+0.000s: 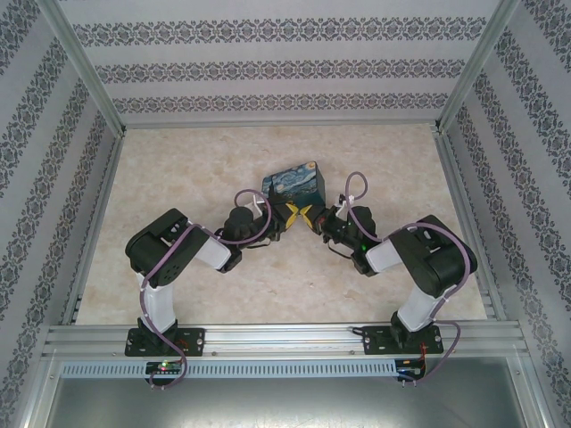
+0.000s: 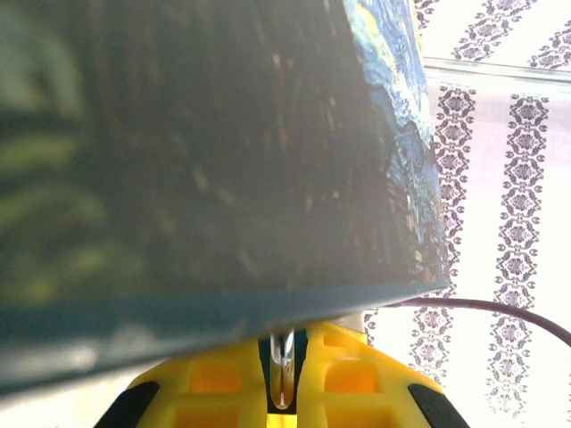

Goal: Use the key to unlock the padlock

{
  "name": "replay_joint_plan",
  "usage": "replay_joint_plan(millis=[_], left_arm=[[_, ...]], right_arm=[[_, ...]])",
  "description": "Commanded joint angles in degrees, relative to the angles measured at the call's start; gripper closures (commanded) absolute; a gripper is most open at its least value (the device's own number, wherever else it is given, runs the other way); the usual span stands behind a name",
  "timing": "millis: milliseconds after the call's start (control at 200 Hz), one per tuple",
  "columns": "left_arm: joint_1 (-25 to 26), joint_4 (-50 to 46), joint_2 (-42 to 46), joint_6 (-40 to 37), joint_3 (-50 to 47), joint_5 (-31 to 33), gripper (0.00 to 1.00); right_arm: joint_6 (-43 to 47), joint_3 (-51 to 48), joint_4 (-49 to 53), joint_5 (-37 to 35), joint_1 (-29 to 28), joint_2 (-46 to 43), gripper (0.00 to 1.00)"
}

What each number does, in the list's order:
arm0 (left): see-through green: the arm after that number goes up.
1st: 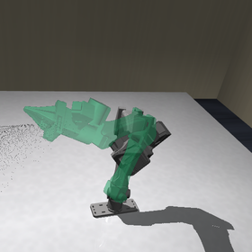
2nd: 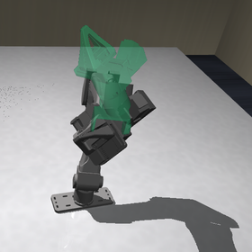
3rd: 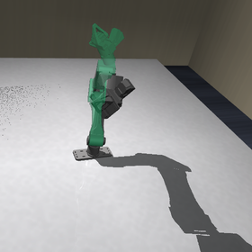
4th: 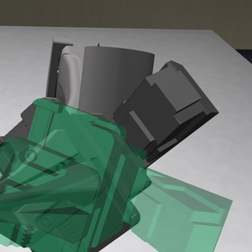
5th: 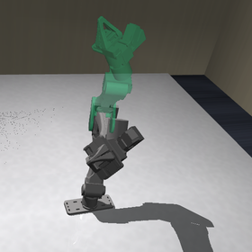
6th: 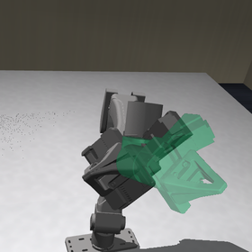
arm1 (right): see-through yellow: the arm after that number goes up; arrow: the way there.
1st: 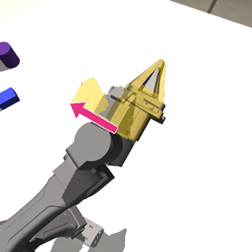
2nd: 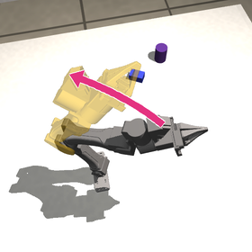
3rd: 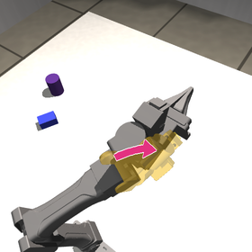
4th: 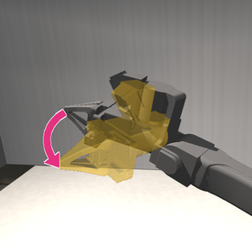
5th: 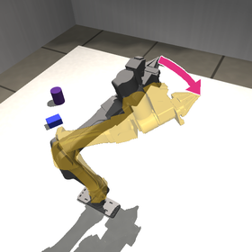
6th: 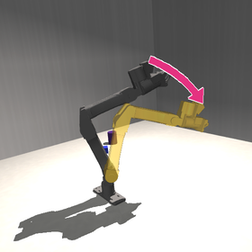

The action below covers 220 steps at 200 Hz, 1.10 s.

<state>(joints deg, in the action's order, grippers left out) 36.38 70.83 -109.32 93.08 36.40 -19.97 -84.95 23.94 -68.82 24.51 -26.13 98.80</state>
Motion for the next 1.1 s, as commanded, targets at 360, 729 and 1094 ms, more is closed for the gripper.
replay_joint_plan(millis=[360, 729, 1094], left_arm=[[2.8, -6.3, -2.0, -8.9, 0.1, -1.9, 1.00], [1.4, -10.6, -2.9, -11.7, 1.9, -2.2, 1.00], [0.5, -17.2, -1.7, -13.3, 2.2, -5.4, 1.00]], right_arm=[[1.6, -0.2, -0.9, 1.8, 1.8, -0.4, 0.57], [9.5, -6.7, 12.5, 5.7, 4.7, -8.8, 0.38], [44.1, 5.9, 64.6, -7.2, 1.0, -28.3, 0.39]])
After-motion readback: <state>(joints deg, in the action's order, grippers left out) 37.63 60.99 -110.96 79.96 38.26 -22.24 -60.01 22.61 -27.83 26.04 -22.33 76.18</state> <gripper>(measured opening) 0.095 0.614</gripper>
